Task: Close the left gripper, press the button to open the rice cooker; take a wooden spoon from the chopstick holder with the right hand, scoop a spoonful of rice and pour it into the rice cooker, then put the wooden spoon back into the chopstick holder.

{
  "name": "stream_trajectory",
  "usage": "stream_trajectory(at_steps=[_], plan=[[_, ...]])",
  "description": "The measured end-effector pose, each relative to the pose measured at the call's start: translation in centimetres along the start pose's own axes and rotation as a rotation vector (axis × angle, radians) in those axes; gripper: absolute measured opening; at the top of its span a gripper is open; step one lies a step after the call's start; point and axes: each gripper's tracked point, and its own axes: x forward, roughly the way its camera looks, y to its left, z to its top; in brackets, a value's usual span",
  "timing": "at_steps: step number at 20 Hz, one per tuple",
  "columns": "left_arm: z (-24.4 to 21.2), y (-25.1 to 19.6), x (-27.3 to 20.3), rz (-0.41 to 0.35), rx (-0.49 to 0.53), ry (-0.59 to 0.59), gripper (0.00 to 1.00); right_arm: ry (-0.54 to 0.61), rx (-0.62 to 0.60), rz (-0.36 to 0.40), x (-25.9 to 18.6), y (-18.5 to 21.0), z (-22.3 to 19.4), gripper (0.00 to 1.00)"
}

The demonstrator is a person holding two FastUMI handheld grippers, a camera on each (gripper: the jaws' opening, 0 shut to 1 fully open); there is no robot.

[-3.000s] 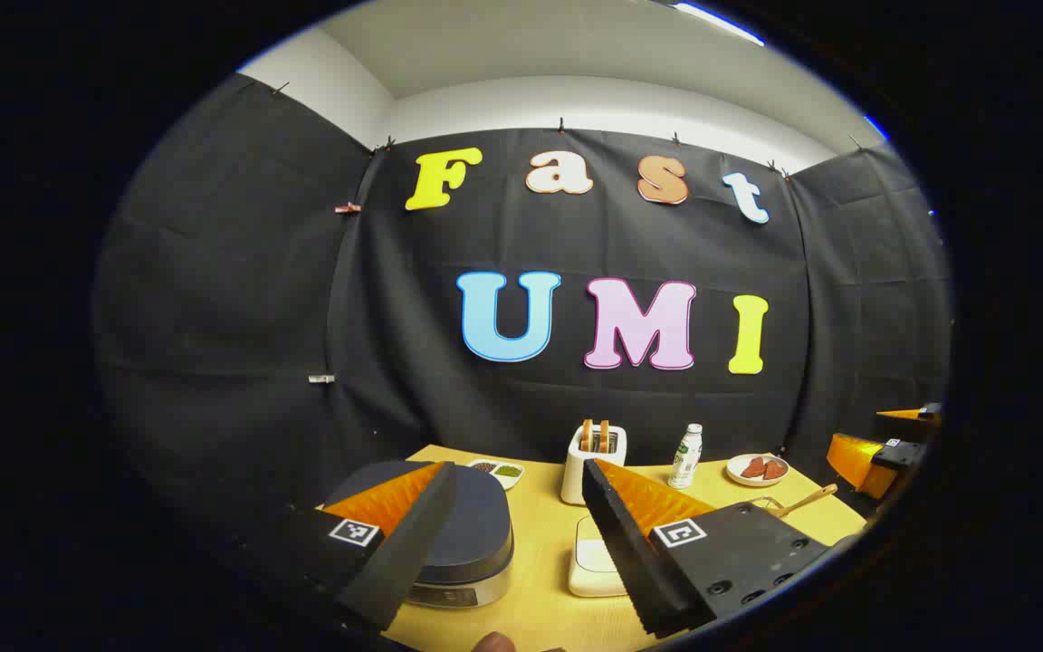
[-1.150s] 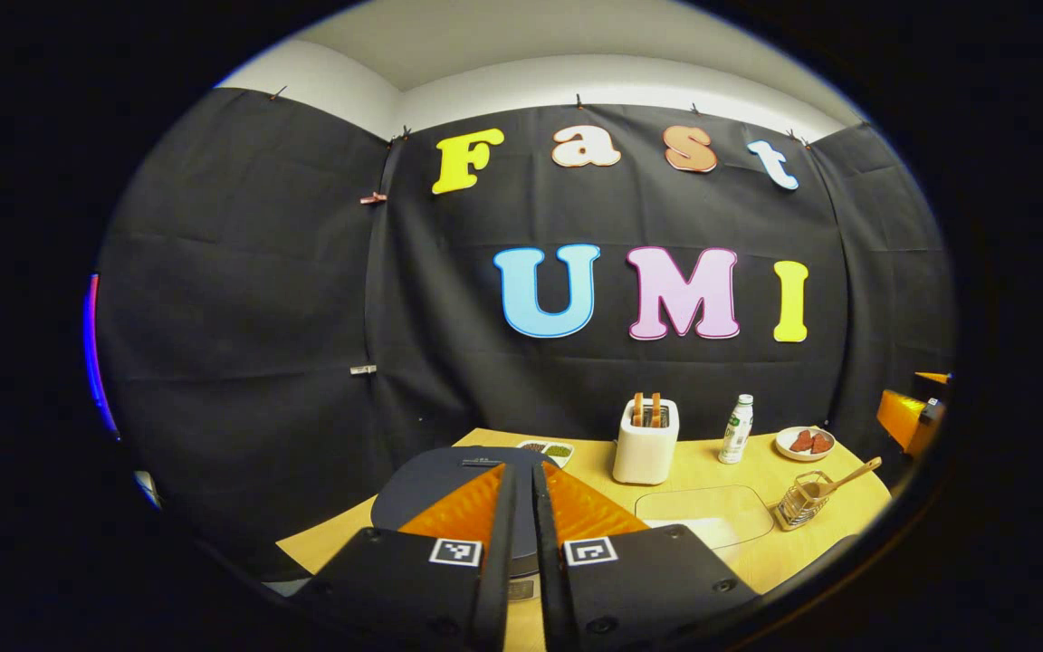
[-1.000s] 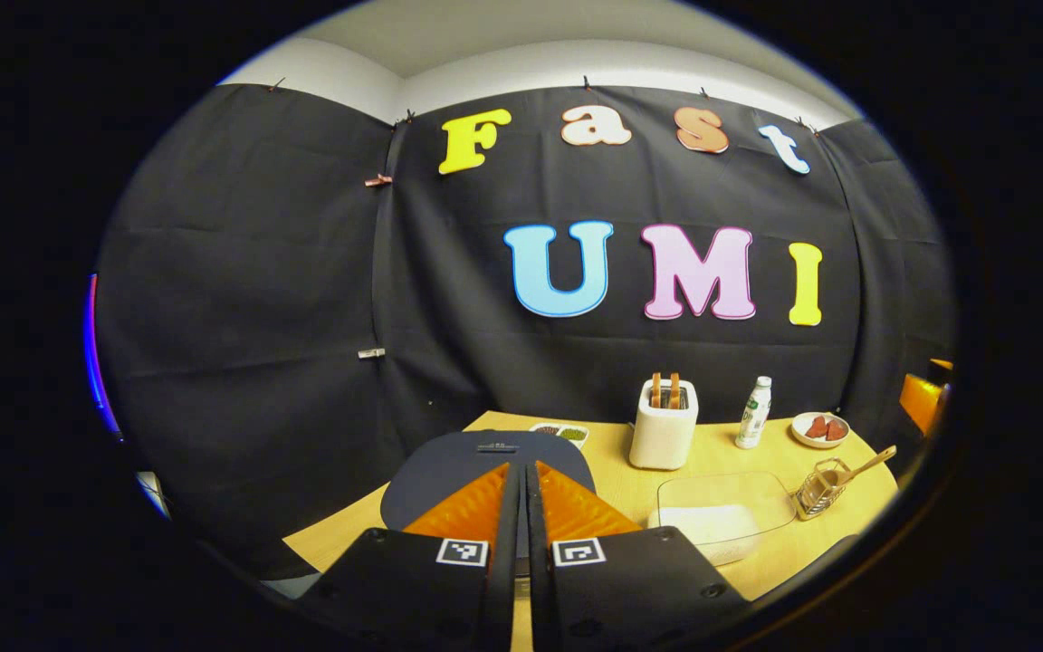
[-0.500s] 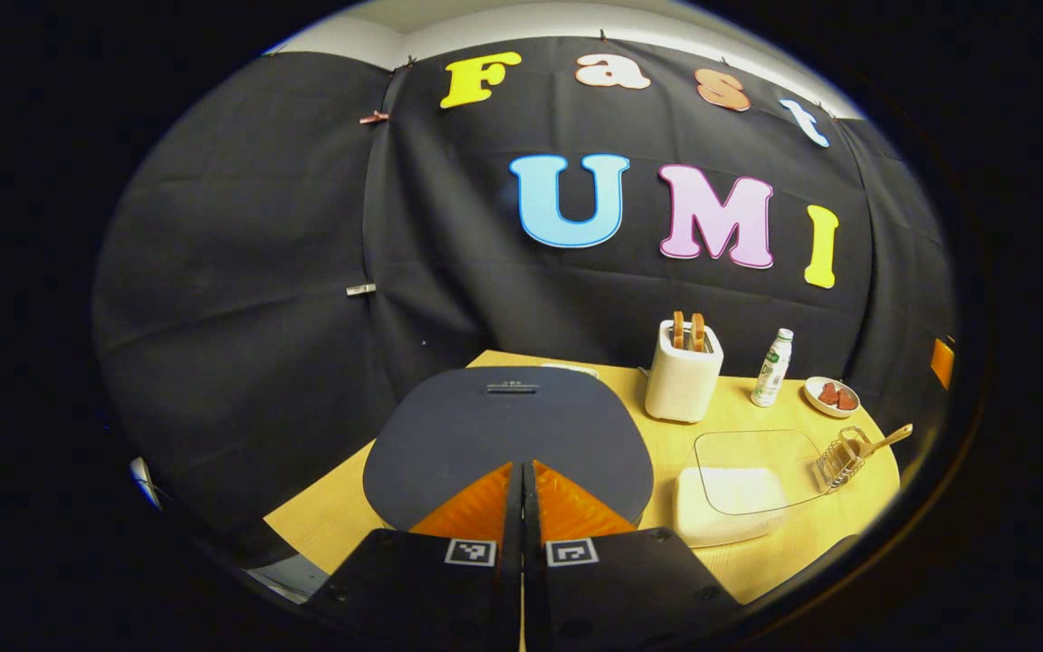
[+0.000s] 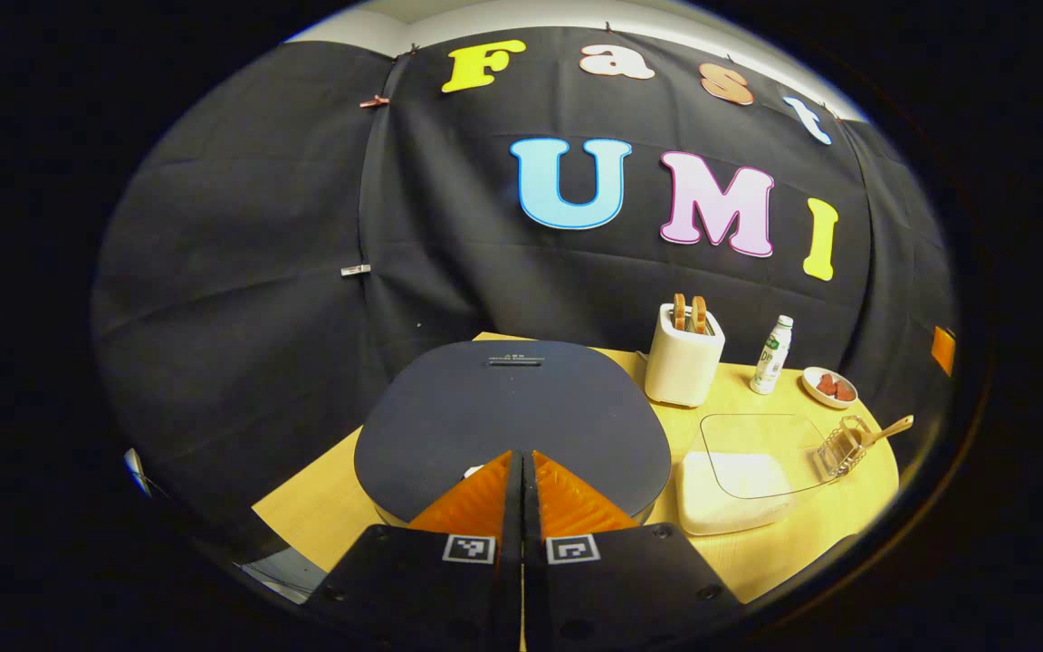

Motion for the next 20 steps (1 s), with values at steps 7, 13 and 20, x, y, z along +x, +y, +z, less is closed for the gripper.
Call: stream_trajectory(at_steps=[7,13,20], plan=[[-0.4,0.0,0.1,0.002,-0.021,0.004,0.06,0.001,-0.005,0.011,-0.5,0.3,0.1,0.95],[2.0,-0.1,-0.7,0.046,0.036,-0.095,0.06,0.005,0.002,0.002,-0.6,-0.4,0.0,0.95],[7.7,-0.3,-3.2,0.086,0.085,-0.231,0.27,0.012,0.008,-0.003,-0.6,-1.6,-0.3,0.95]])
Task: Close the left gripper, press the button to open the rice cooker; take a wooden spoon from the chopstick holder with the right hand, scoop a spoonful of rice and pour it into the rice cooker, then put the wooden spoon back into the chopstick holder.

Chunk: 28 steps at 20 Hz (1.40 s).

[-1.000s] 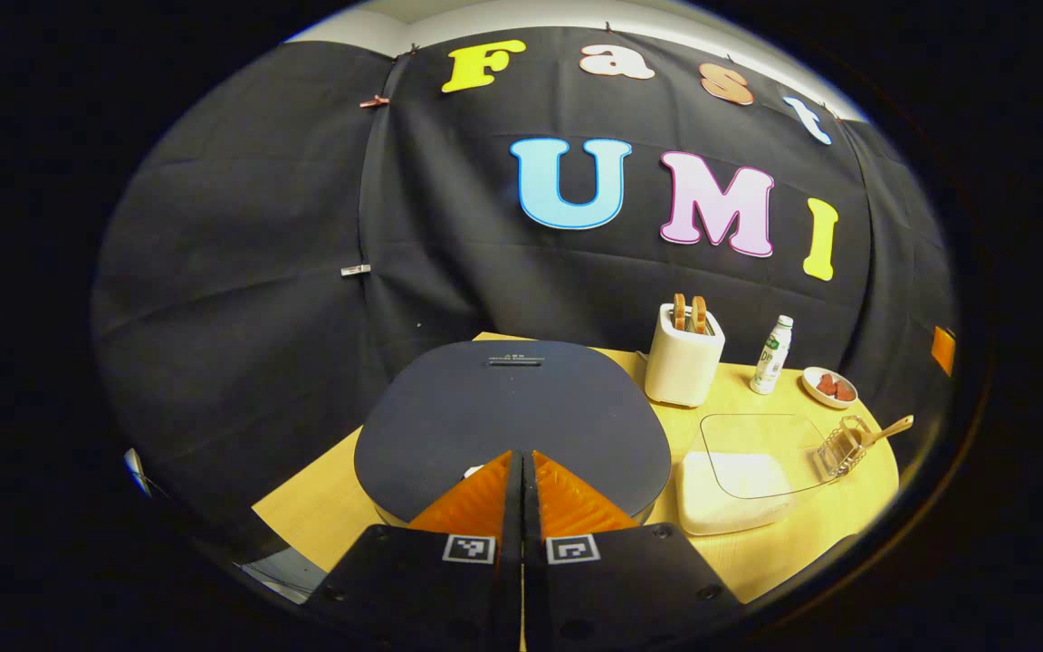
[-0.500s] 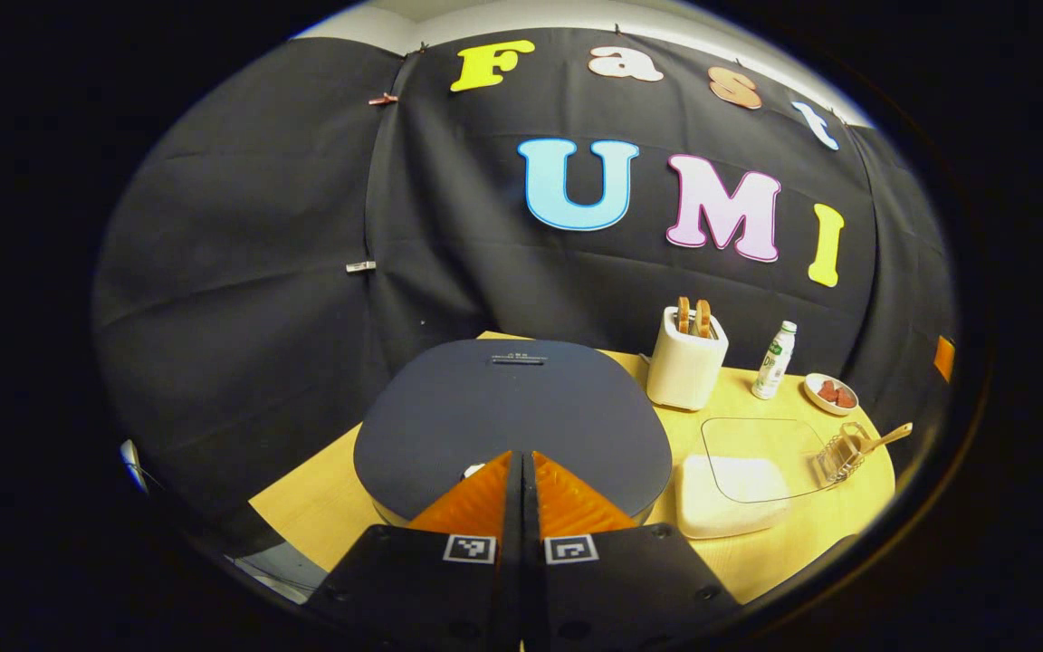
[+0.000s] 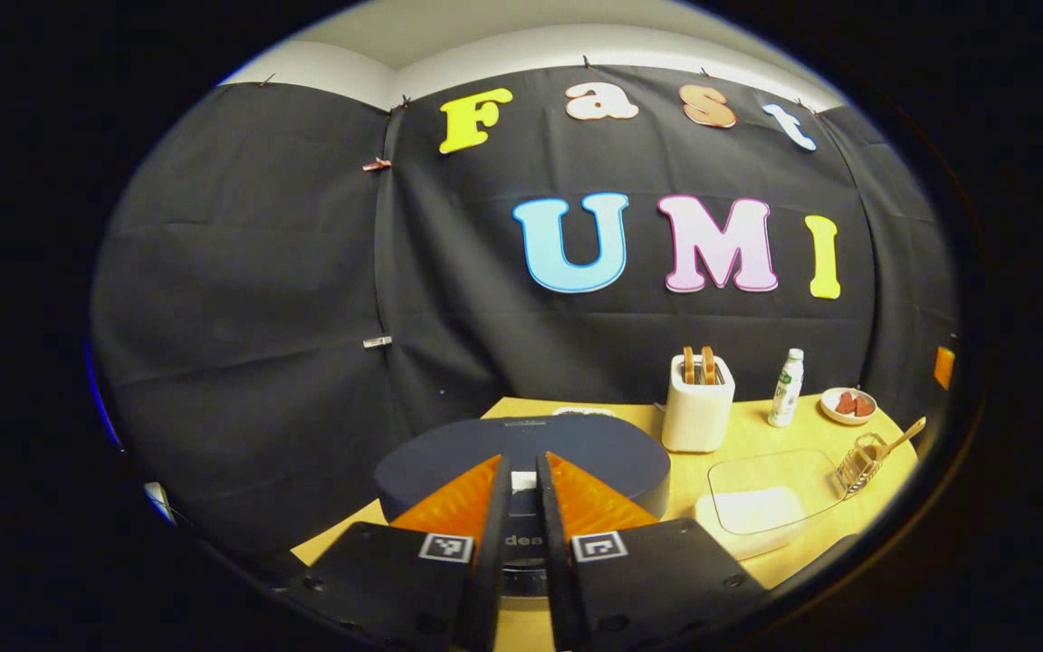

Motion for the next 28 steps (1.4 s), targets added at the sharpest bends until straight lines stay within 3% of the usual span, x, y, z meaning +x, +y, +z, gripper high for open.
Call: stream_trajectory(at_steps=[2,8,14,21,25,28], plan=[[1.9,0.3,-0.9,0.009,-0.003,-0.059,0.43,0.001,0.001,0.0,0.0,-0.5,-0.1,0.95],[3.4,0.4,-1.7,0.034,-0.013,-0.086,0.67,0.048,0.069,-0.013,0.4,-2.5,-2.6,0.96],[4.7,0.7,-3.1,0.078,-0.001,-0.099,0.71,0.135,0.149,-0.1,2.4,-7.8,-7.7,0.95],[5.2,0.4,-5.4,0.126,0.04,-0.087,0.72,0.282,0.414,-0.191,5.5,-13.0,-15.6,0.93],[5.9,-0.2,-6.8,0.165,0.053,-0.085,0.72,0.337,0.503,-0.217,7.7,-14.5,-19.0,0.93],[5.8,-1.2,-7.8,0.169,0.056,-0.071,0.84,0.342,0.539,-0.213,9.6,-15.1,-19.9,0.93]])
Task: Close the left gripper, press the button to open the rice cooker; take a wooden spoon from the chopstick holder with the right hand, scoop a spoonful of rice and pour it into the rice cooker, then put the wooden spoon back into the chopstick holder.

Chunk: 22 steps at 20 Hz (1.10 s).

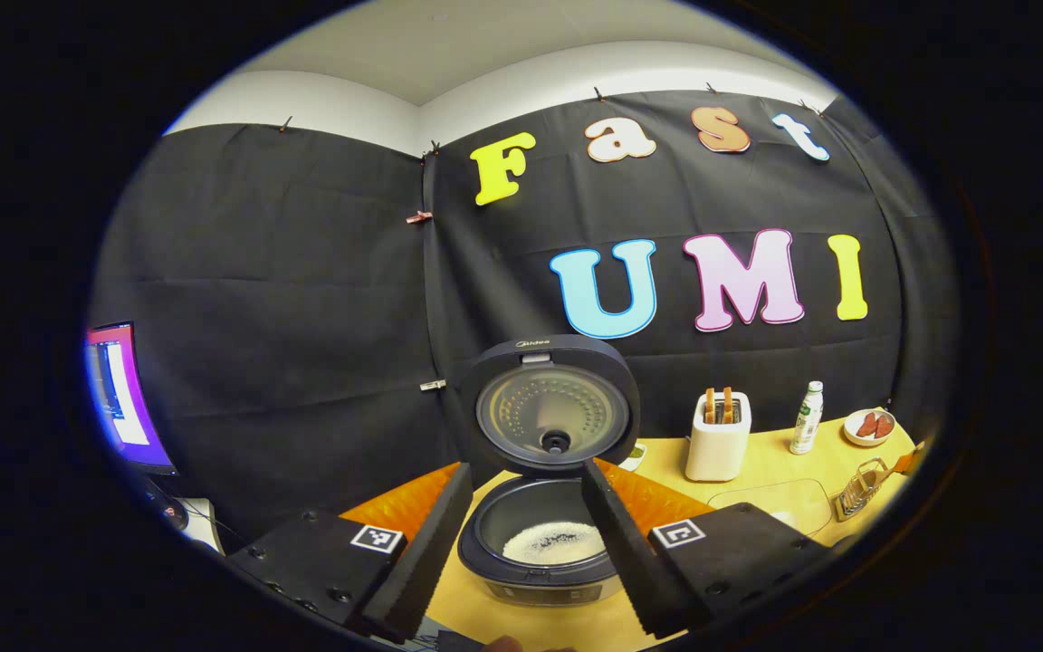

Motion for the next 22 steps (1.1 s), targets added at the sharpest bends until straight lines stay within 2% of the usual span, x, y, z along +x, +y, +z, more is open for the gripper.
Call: stream_trajectory(at_steps=[5,6,9,12,13,14,16,18,19,20,22], plan=[[-0.5,-0.4,-1.8,0.015,0.009,0.027,0.85,-0.013,0.012,0.04,1.8,0.8,0.8,0.92],[-0.8,-0.2,-2.1,0.02,0.005,0.035,0.85,-0.008,0.01,0.05,2.1,1.0,0.9,0.86],[-2.0,0.0,-2.6,0.033,-0.007,0.072,0.85,0.006,0.032,0.064,3.0,1.4,0.6,0.81],[-2.4,0.4,-2.9,0.042,-0.004,0.085,0.85,-0.001,0.022,0.027,4.0,0.8,0.6,0.77],[-2.4,0.5,-3.0,0.043,-0.001,0.085,0.85,-0.015,0.017,0.006,4.0,0.3,1.1,0.67],[-2.5,0.5,-3.1,0.043,0.001,0.085,0.85,-0.02,0.012,-0.005,3.6,0.1,1.4,0.49],[-2.8,0.5,-3.1,0.041,0.002,0.091,0.85,-0.013,0.017,0.0,3.9,0.2,1.2,0.49],[-3.1,0.3,-3.2,0.035,-0.002,0.099,0.85,0.0,0.005,0.002,3.0,0.3,1.2,0.31],[-3.2,0.1,-3.2,0.031,-0.002,0.099,0.85,-0.002,-0.003,0.004,3.3,0.8,1.3,0.31],[-3.2,-0.1,-3.1,0.027,-0.002,0.098,0.85,0.002,-0.021,0.016,3.1,1.5,1.2,0.25],[-3.0,0.0,-3.3,0.022,0.003,0.088,0.85,0.004,-0.051,0.043,2.9,2.8,1.0,0.2]])
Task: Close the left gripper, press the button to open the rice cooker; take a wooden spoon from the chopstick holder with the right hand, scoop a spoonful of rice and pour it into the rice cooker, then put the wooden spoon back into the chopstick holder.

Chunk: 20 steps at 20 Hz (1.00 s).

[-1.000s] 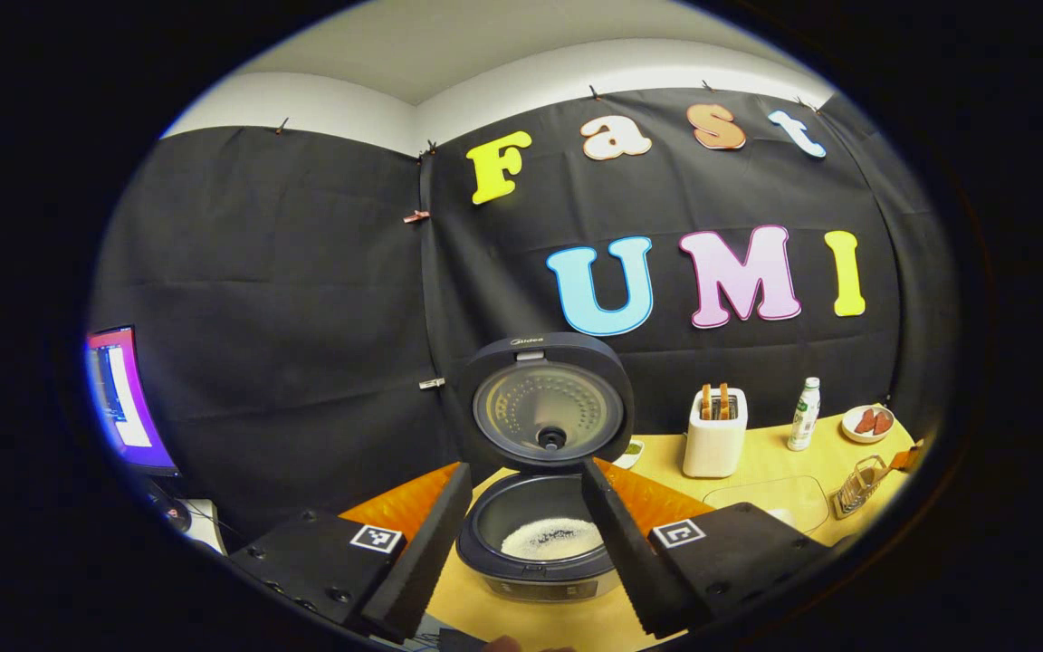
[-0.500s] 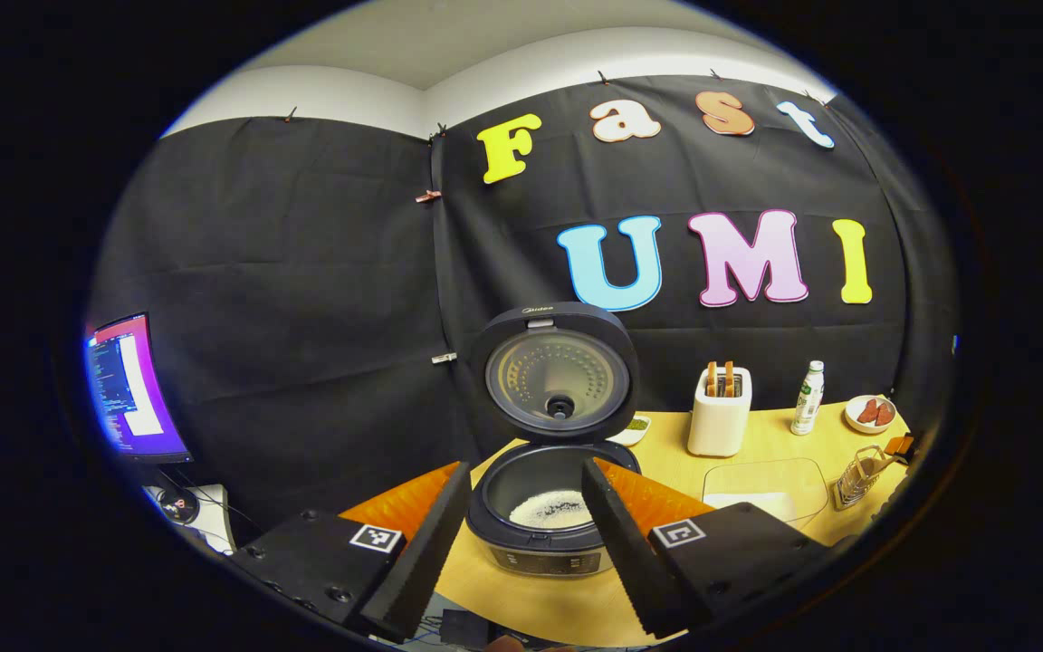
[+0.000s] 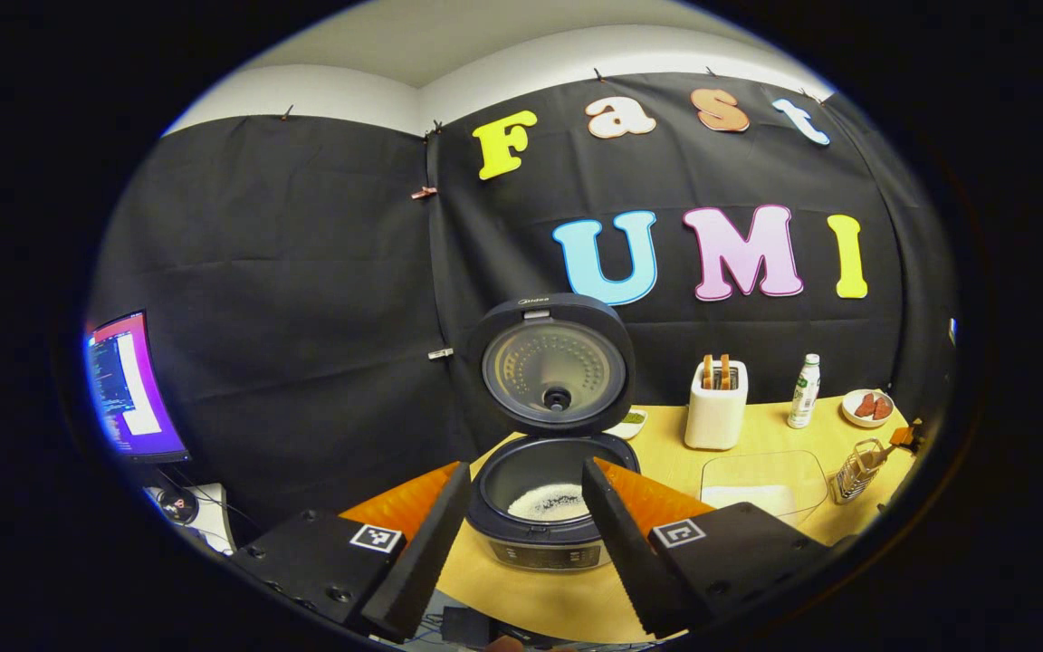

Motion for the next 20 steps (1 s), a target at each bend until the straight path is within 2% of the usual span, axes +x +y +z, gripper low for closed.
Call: stream_trajectory(at_steps=[2,5,11,16,20], plan=[[0.3,0.3,0.0,-0.002,0.008,-0.009,0.85,0.0,-0.022,0.009,-0.2,0.7,0.0,0.16],[0.3,0.5,0.1,-0.013,0.005,-0.002,0.85,-0.038,-0.018,0.003,-0.5,1.2,1.3,0.16],[0.3,1.5,0.3,-0.026,-0.042,-0.013,0.85,-0.141,-0.156,0.044,-2.7,4.5,5.6,0.16],[0.1,2.5,1.2,-0.055,-0.064,-0.009,0.85,-0.194,-0.171,0.113,-5.5,9.5,7.7,0.16],[-0.1,3.8,2.3,-0.066,-0.086,-0.014,0.85,-0.187,-0.187,0.192,-6.8,14.9,6.6,0.16]])
